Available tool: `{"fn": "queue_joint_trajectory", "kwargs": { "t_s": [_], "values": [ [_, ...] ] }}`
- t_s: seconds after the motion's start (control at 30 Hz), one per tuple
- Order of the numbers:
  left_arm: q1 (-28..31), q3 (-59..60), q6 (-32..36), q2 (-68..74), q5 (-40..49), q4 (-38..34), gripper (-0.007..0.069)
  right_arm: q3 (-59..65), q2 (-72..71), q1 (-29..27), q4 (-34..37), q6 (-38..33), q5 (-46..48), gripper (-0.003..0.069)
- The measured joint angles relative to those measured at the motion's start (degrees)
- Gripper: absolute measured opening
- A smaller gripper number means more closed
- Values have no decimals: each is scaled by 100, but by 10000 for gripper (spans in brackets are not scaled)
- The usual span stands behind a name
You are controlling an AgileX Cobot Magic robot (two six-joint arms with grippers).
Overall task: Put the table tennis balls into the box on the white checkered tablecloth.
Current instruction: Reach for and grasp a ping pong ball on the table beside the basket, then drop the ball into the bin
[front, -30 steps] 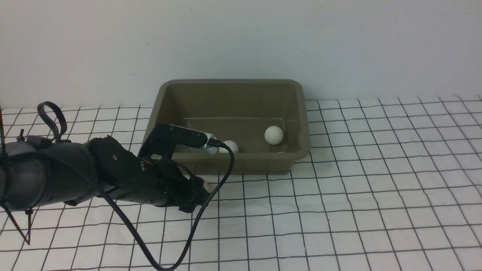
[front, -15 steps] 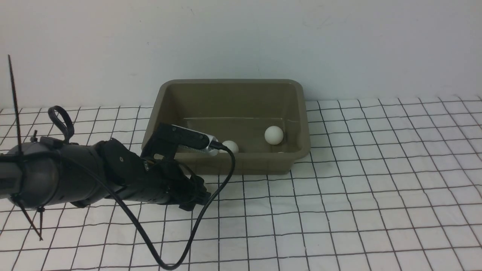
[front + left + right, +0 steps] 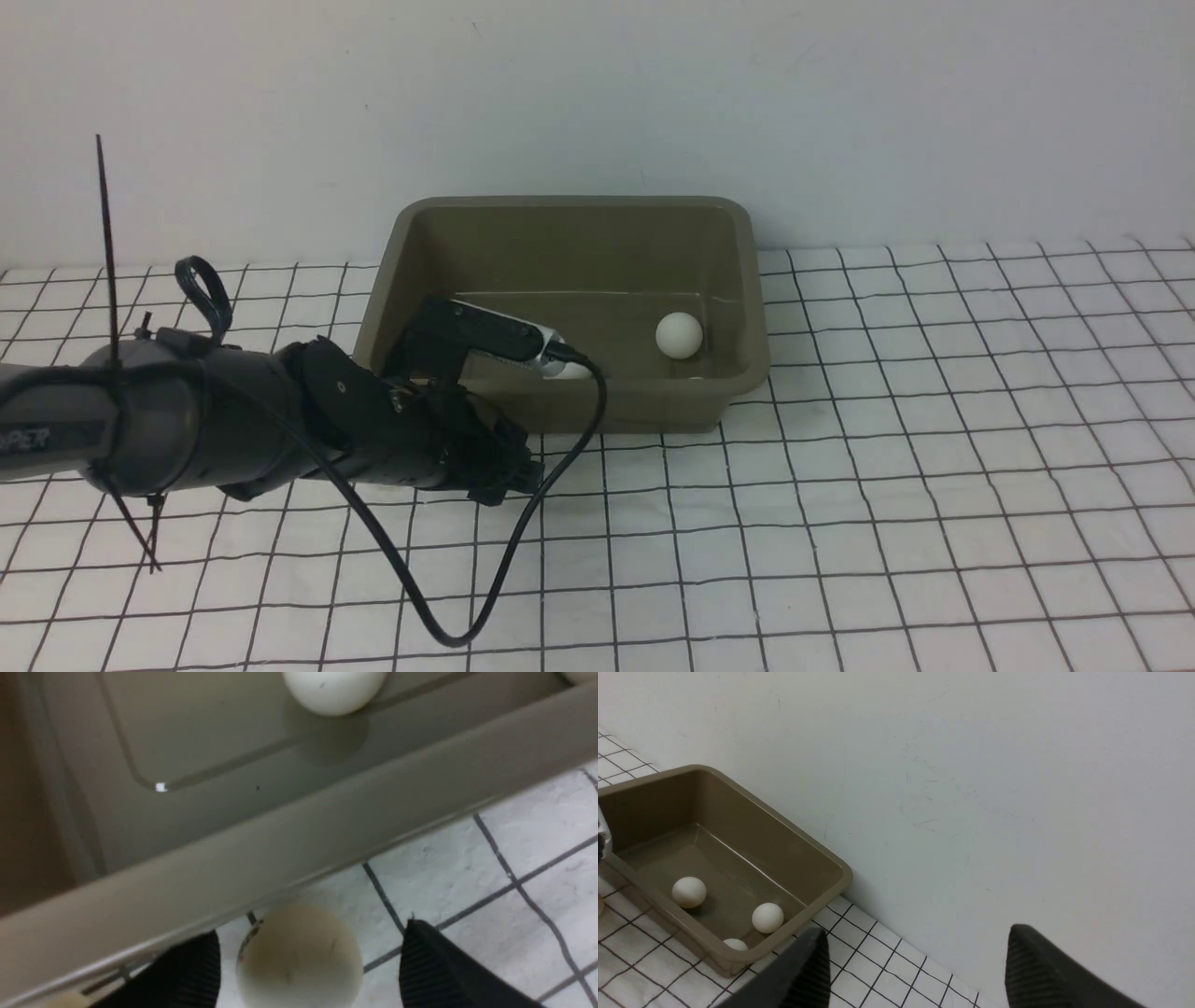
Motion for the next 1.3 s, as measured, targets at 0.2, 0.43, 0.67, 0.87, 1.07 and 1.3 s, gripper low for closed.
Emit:
{"fn": "queue_joint_trajectory", "kwargs": {
  "t_s": [0.2, 0.43, 0.67, 0.87, 1.07, 1.3],
  "values": [
    [-7, 0, 6, 284, -49, 0, 461, 0, 0, 0, 0, 0, 0, 462],
    [-7, 0, -19, 279, 22, 0, 349, 0, 0, 0, 5, 0, 0, 462],
    [-7, 0, -19, -252, 872, 0, 349, 0, 0, 0, 5, 0, 0, 462],
    [-7, 0, 122, -1051, 1466, -193, 349, 0, 0, 0, 5, 0, 0, 462],
    [46, -145, 1121, -1340, 212, -381, 349, 0, 0, 0, 5, 0, 0, 462],
    [313, -894, 2113, -514, 109, -406, 349, 0, 0, 0, 5, 0, 0, 462]
  ]
}}
